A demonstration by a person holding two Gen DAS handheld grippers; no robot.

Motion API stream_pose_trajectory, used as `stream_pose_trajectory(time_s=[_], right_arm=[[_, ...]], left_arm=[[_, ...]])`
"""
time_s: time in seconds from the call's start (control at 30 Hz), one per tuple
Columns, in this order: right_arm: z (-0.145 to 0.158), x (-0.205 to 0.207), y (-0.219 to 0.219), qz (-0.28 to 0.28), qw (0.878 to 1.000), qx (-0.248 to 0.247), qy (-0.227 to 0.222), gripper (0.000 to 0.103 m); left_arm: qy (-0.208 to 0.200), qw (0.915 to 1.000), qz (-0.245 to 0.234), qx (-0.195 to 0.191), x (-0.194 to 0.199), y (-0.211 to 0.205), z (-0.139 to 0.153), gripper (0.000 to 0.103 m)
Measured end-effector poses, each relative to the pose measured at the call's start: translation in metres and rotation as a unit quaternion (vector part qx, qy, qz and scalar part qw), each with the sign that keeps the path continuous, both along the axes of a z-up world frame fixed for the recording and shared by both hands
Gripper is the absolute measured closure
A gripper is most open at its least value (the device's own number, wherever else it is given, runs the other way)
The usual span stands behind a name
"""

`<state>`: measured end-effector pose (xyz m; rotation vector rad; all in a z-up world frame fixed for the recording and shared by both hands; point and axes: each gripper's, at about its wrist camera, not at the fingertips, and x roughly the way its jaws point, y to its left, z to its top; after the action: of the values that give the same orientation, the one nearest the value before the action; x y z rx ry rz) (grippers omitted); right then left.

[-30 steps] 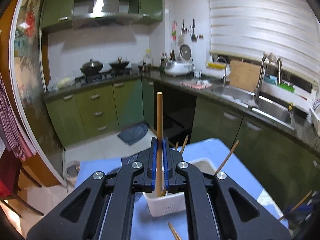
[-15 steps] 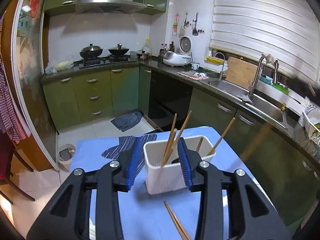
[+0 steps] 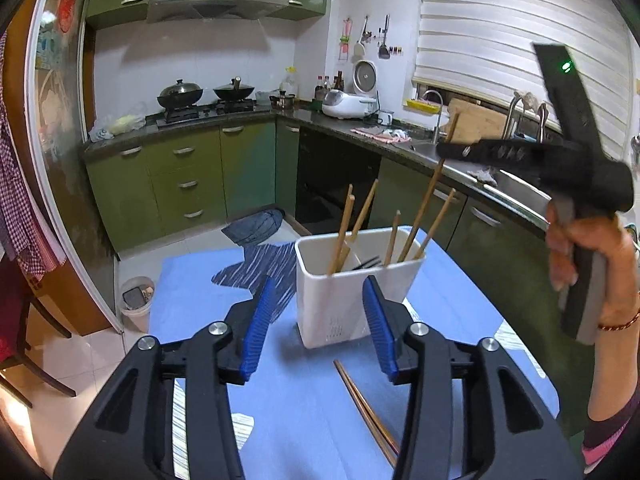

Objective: Organize utensils
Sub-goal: 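Lower the right tool's chopstick into the white holder and open it, then lower the left tool onto a remaining wooden chopstick and close on it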

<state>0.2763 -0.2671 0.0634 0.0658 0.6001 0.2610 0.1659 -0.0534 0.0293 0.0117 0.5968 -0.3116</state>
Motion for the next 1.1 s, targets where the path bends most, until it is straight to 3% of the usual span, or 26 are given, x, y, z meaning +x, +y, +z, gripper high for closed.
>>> stream_pose_trajectory(time_s=[0.1,0.17,0.3,0.4,0.53,0.63,0.73,0.87,1.1], right_arm=[[-0.017,-0.003,0.009,0.009,1.0,-0.019,0.011,0.096],[-0.015,-0.012,0.009,0.015,1.0,-0.013,0.002,0.087],[0.008,-0.059,-0.002,0.031,0.999,0.007,-0.042,0.083],[0.009,-0.104,-0.014,0.037,0.997,0.003,-0.06,0.074],[-0.019,-0.137,-0.034,0.036,0.999,-0.001,-0.034,0.074],[-0.042,-0.146,-0.053,0.024,1.0,0.005,-0.01,0.074],[-0.067,-0.149,-0.076,0.008,1.0,0.016,0.017,0.074],[-0.09,-0.149,-0.099,-0.008,0.999,0.032,0.038,0.073],[-0.108,-0.148,-0.112,-0.011,0.997,0.043,0.057,0.073]], left_arm=[[0.022,0.9997,-0.006,-0.004,0.001,-0.004,-0.009,0.059],[0.038,0.9992,-0.01,-0.005,0.004,-0.008,-0.016,0.059],[0.072,0.9973,-0.014,-0.002,0.008,-0.017,-0.036,0.059],[0.107,0.9941,-0.019,-0.001,0.012,-0.025,-0.057,0.059],[0.177,0.9837,-0.026,0.009,0.024,-0.041,-0.095,0.064],[0.212,0.9769,-0.015,0.019,0.033,-0.047,-0.119,0.072],[0.247,0.9688,-0.004,0.018,0.039,-0.05,-0.14,0.073],[0.268,0.9629,0.011,0.026,0.047,-0.052,-0.156,0.08],[0.28,0.9592,0.018,0.037,0.056,-0.06,-0.166,0.08]])
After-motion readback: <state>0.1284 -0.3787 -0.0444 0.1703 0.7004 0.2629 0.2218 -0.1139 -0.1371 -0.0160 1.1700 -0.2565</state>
